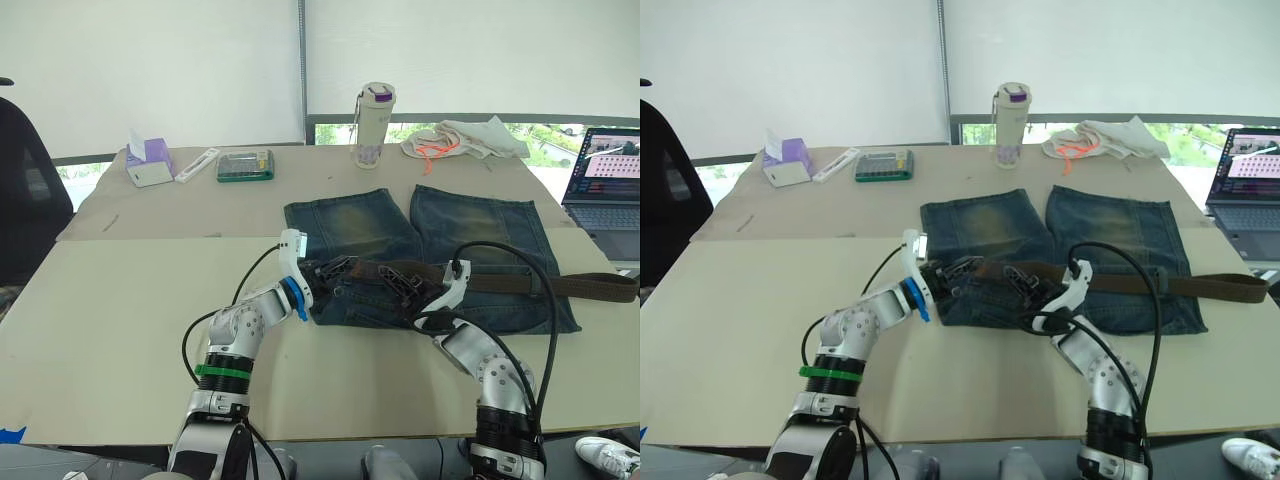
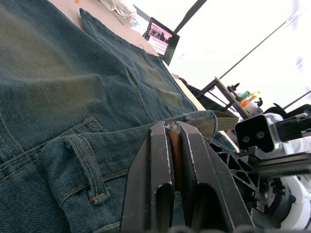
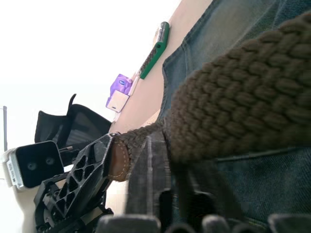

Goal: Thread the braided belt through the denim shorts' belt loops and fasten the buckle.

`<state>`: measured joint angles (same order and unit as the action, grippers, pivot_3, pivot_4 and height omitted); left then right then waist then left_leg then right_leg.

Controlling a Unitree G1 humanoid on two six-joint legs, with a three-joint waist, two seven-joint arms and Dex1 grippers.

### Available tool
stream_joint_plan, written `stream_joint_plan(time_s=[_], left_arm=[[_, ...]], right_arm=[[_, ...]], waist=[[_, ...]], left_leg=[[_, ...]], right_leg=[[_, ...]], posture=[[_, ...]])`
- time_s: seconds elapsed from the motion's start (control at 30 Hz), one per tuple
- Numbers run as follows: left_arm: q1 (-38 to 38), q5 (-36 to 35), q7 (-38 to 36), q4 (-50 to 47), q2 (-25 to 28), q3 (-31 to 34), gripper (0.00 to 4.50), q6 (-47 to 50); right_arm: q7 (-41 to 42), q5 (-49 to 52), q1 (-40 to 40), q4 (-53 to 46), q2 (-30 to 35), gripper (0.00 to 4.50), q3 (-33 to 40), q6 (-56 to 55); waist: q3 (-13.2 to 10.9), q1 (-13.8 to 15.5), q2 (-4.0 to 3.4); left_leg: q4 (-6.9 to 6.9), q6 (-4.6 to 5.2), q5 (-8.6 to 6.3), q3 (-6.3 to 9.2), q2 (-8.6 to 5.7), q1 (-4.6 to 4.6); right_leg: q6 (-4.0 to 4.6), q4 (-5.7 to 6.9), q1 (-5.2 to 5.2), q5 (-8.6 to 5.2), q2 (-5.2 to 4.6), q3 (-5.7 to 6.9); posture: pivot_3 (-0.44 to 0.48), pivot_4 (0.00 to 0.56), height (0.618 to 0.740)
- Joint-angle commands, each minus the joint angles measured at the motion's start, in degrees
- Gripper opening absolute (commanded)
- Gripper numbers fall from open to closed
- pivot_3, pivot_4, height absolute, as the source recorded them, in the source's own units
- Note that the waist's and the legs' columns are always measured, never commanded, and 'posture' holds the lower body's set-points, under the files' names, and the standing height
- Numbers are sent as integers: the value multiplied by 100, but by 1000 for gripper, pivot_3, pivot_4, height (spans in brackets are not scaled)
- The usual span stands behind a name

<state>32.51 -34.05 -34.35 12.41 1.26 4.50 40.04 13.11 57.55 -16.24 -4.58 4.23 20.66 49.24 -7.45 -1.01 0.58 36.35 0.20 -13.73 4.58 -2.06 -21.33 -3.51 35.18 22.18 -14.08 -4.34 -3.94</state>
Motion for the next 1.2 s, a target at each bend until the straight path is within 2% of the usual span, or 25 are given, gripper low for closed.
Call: stream_joint_plan(time_s=[0.03, 0.1, 0.27, 0.37, 0.43, 0.6, 0.77, 0.93, 1.2], left_arm=[[33, -283, -72, -142, 25, 124, 397, 230], [18, -464, -136, -230, 70, 177, 1134, 466], [-157, 38, -148, -377, 417, -78, 2826, 22], [-367, 993, -719, -673, 1283, -770, 3846, -963], [-410, 1236, -958, -754, 1624, -897, 4481, -1425], [-437, 923, -1290, -861, 1834, -550, 4481, -1594], [-642, 1162, -1478, -801, 2066, -632, 4481, -1835], [-788, 1140, -1477, -883, 2019, -623, 4481, -1871], [-833, 1139, -1465, -849, 1963, -632, 4481, -1881]], right_arm=[[128, 57, -35, -285, 143, 0, -56, -102], [43, 14, -75, -238, 202, 0, -22, -125], [-120, 112, -77, -270, 453, 0, 122, -9], [-485, 303, -99, -234, 661, 0, 258, 314], [-715, 392, -128, -207, 740, 0, 293, 461], [-1213, 248, -345, -2, 729, 0, 302, 447], [-1634, 91, -554, 277, 716, 0, 363, 333], [-1959, 197, -652, 345, 705, 0, 508, 388], [-2001, 229, -695, 238, 519, 0, 132, 565]], waist=[[0, -1, 0], [0, -4, 0], [0, -2, 0], [0, -4, -1], [0, 4, -2], [0, 45, -1], [1, 5, -2], [1, 33, -1], [1, 11, -1]], left_leg=[[0, 0, 0, 0, 0, 0], [0, 0, 0, 0, 0, 0], [0, 0, 0, -1, 0, 1], [-4, 0, 0, -2, 0, 3], [-9, -4, 2, -2, 1, 6], [-8, -7, 4, 2, 3, 4], [-11, -6, 4, 1, 2, 6], [-9, -6, 5, 1, 6, 7], [-9, -5, 5, 1, 6, 7]], right_leg=[[0, 0, 0, 0, 0, 0], [0, 0, 0, 0, 0, 0], [0, 1, 0, 0, 0, 0], [1, 1, 1, 0, 1, -1], [6, 1, 2, 1, 0, -2], [7, -7, -2, 1, -12, 0], [7, -4, 0, 1, -5, -2], [7, -1, -2, 1, -8, 1], [7, -1, -2, 1, -5, 1]], posture=[[0, 150, 740], [0, 150, 740], [0, 150, 740], [0, 150, 740], [0, 150, 740], [0, 150, 740], [0, 150, 740], [0, 150, 740], [0, 150, 740]])
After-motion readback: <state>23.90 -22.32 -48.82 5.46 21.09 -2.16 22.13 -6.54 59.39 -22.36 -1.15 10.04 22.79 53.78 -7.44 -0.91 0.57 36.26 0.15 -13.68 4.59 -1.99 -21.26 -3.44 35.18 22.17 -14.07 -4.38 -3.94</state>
